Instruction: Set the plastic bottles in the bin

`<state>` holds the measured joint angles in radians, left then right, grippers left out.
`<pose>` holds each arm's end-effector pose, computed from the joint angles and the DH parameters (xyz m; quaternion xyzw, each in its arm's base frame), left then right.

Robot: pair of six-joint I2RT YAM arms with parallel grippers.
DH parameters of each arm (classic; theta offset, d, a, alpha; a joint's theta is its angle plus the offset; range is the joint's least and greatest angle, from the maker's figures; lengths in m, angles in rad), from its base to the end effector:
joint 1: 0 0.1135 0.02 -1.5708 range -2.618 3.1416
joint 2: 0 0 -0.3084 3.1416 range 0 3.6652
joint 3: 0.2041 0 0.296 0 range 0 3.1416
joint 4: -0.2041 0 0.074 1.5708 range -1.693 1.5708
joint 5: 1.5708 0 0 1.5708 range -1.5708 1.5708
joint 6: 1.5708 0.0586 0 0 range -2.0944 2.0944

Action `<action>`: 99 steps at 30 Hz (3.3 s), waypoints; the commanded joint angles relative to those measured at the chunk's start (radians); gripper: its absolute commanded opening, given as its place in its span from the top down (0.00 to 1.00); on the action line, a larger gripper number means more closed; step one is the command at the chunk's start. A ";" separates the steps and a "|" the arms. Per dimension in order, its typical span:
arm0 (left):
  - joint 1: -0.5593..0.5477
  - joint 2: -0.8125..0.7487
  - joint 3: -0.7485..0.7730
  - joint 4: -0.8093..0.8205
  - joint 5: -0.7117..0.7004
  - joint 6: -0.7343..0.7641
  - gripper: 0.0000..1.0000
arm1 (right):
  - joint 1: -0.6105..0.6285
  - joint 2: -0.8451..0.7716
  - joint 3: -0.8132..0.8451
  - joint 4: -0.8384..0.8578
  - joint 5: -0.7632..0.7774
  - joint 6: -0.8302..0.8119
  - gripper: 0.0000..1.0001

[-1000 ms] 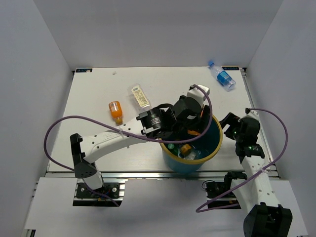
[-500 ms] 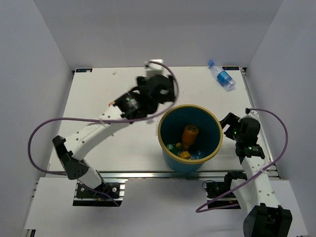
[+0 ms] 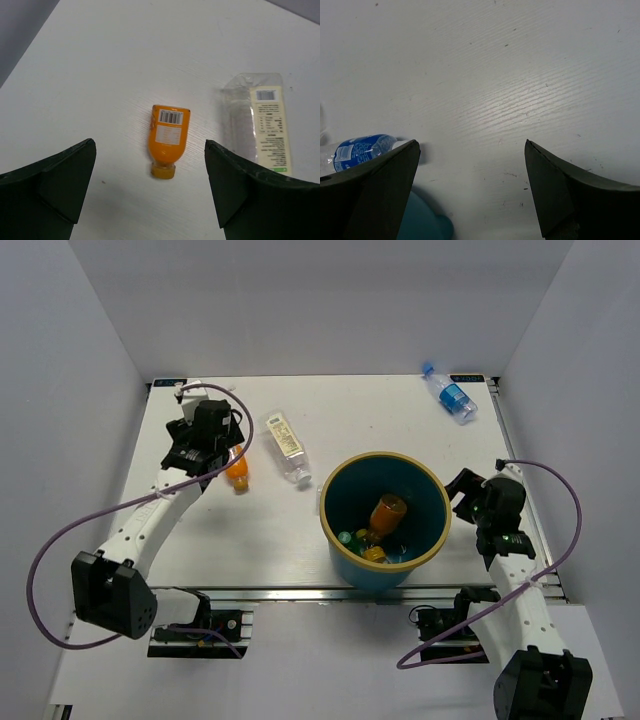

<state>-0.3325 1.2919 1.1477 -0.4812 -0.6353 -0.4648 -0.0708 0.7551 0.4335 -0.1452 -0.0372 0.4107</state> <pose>0.3221 -0.0745 0.3568 -0.1978 0.8346 0.0884 0.5065 0.2074 -0.0125 0.2305 0.1935 0.8291 0.1043 0.5141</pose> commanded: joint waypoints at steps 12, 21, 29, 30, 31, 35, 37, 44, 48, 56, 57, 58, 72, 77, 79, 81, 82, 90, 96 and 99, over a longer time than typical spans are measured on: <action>0.164 0.355 -0.020 0.254 0.289 0.127 0.02 | -0.003 0.039 0.020 0.044 -0.007 -0.006 0.11; 0.165 0.559 0.055 0.234 0.279 0.114 0.02 | -0.004 0.039 0.022 0.047 0.008 -0.009 0.11; 0.167 0.503 0.064 0.179 0.358 0.074 0.29 | -0.004 0.038 0.021 0.047 0.016 -0.004 0.11; 0.167 0.471 0.061 0.173 0.367 0.071 0.32 | -0.004 0.038 0.021 0.047 0.016 -0.004 0.11; 0.165 0.436 0.063 0.164 0.403 0.060 0.36 | -0.004 0.041 0.017 0.047 0.017 -0.004 0.11; 0.158 0.213 0.066 0.167 0.532 0.014 0.55 | -0.004 0.041 0.024 0.026 0.031 0.004 0.11; 0.121 0.094 0.111 0.130 0.525 -0.029 0.58 | -0.004 0.038 0.024 0.016 0.063 0.005 0.11; -0.248 -0.092 0.234 0.111 0.559 -0.041 0.57 | -0.006 0.020 0.016 0.019 0.054 0.004 0.11; -0.524 -0.117 0.219 0.213 0.593 -0.025 0.56 | -0.006 0.006 0.007 0.018 0.059 0.005 0.11; -0.842 -0.026 0.187 0.256 0.562 0.037 0.28 | -0.006 0.010 -0.001 0.029 0.063 -0.006 0.11; -0.861 -0.028 0.190 0.251 0.548 0.049 0.09 | -0.006 0.010 0.001 0.030 0.060 -0.006 0.11; -0.866 -0.031 0.191 0.250 0.531 0.052 0.02 | -0.006 0.007 -0.001 0.032 0.056 -0.007 0.11; -0.832 0.021 0.411 -0.014 0.012 -0.001 0.02 | -0.012 0.022 0.054 0.064 0.079 -0.023 0.11; -0.584 -0.046 0.331 -0.019 0.173 -0.057 0.02 | -0.014 0.182 0.209 0.120 -0.042 -0.116 0.11; -0.496 -0.063 0.282 -0.001 0.169 -0.075 0.02 | -0.014 0.304 0.334 0.128 -0.043 -0.196 0.11; -0.397 -0.059 0.241 -0.022 0.187 -0.116 0.02 | -0.014 0.440 0.472 0.128 -0.036 -0.286 0.11; -0.322 -0.052 0.222 -0.045 0.213 -0.142 0.02 | -0.015 0.493 0.517 0.134 -0.033 -0.323 0.11; 0.010 -0.014 0.089 0.061 0.446 -0.153 0.02 | -0.041 1.076 1.058 -0.025 -0.162 -0.627 0.11; 0.164 0.092 0.026 0.125 0.612 -0.150 0.02 | -0.057 1.429 1.503 -0.094 -0.130 -0.733 0.11; 0.173 0.116 0.030 0.119 0.586 -0.132 0.02 | -0.063 1.536 1.617 -0.082 -0.165 -0.805 0.11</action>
<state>-0.1612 1.4090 1.1797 -0.3889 -0.1028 -0.6102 -0.1207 2.2505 1.9514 -0.2035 -0.1631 -0.2821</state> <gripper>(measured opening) 0.983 0.895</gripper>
